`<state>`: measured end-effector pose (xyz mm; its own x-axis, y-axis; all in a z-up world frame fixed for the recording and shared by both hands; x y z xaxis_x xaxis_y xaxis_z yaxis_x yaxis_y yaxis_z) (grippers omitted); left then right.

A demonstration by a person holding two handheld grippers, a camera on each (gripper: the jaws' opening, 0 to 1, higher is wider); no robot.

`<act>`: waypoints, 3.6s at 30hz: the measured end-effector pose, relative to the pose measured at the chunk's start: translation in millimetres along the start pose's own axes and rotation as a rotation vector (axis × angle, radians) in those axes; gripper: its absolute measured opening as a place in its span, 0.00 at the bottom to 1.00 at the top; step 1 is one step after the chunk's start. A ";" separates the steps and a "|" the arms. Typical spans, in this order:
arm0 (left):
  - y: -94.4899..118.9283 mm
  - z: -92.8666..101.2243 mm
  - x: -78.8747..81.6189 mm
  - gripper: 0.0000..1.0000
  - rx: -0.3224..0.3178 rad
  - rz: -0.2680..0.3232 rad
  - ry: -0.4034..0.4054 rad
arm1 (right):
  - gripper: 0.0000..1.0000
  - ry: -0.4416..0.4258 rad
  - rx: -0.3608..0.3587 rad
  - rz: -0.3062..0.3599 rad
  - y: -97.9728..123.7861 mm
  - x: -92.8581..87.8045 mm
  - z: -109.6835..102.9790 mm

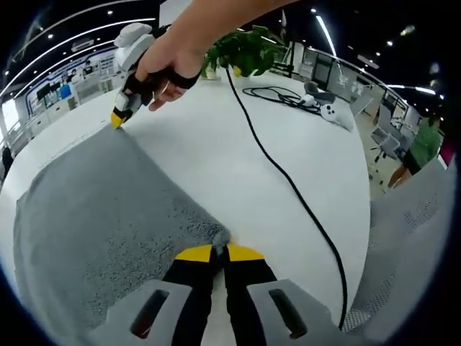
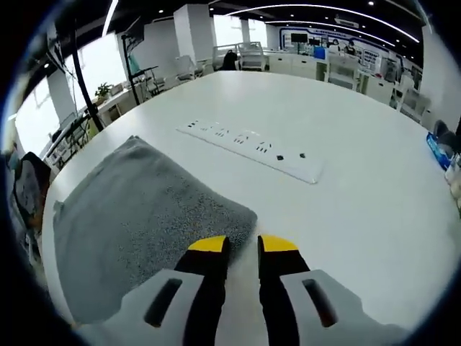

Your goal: Fold the towel on the table until its edges align and the towel forms a compact rectangular stack.

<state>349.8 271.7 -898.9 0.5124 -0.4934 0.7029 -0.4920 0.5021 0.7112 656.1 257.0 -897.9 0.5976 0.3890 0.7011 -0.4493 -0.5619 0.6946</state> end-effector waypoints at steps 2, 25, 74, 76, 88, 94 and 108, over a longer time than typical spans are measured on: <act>-0.1 5.0 0.1 0.05 -0.009 -0.004 -0.005 | 0.13 -0.006 0.000 0.005 6.2 -2.5 0.5; 0.8 62.8 1.6 0.04 -0.140 -0.033 -0.091 | 0.09 -0.016 -0.027 -0.034 34.3 -43.1 8.1; 79.1 70.4 145.1 0.03 -0.158 0.423 0.139 | 0.00 0.127 -0.192 -0.080 159.2 18.4 28.8; 84.8 64.6 148.1 0.03 -0.149 0.441 0.153 | 0.00 0.102 -0.196 -0.064 164.3 28.8 24.9; 118.9 23.8 134.9 0.03 -0.034 0.533 0.177 | 0.00 0.043 -0.192 -0.023 157.9 57.5 -1.2; 132.7 10.5 117.3 0.03 0.007 0.551 0.183 | 0.00 -0.004 -0.192 0.013 147.1 67.7 -16.5; 149.1 -13.1 73.5 0.04 0.093 0.505 0.184 | 0.00 -0.131 -0.121 0.076 112.8 70.3 -56.8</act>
<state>323.4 319.6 -741.5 0.3066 -0.0703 0.9493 -0.7646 0.5758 0.2896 609.7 262.5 -761.1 0.6367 0.2460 0.7308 -0.5683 -0.4909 0.6603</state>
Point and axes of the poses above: the point that each gripper's makers call its tool centre point, and the gripper's own axes: y roughly backward along the fingers, z roughly to its right, x roughly out of its top, the point moved 2 cm from there along y, roughly backward along the fingers, and after that the axes turned 3 degrees about x, right-handed, at the moved point
